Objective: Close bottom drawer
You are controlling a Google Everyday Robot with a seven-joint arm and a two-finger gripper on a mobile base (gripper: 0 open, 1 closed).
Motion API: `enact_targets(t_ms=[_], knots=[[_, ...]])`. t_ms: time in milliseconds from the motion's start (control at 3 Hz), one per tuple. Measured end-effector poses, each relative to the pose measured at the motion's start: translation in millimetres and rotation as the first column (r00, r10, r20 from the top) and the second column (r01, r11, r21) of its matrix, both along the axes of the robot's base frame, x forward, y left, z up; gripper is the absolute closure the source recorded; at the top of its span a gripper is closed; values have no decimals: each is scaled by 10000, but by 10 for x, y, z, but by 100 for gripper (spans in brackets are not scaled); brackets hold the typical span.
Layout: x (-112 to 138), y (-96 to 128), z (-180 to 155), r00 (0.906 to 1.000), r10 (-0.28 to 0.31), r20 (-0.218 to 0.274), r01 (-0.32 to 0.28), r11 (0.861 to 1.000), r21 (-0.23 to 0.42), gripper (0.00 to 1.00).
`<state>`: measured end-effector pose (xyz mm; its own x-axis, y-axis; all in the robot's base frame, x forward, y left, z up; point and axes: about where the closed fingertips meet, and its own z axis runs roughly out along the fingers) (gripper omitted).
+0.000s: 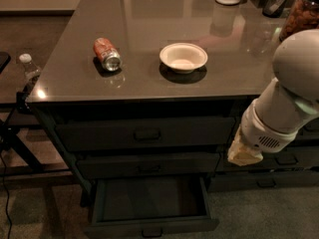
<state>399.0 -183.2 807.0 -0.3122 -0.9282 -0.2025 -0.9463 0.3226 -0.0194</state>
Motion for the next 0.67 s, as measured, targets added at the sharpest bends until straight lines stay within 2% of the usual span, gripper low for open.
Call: enact_targets(t_ms=[333,667], knots=[[-66,51,-337,9991,-199,-363,207,9995,221,100],[-197,152,-1071,9914,-669,-1121,710,9969,336,100]])
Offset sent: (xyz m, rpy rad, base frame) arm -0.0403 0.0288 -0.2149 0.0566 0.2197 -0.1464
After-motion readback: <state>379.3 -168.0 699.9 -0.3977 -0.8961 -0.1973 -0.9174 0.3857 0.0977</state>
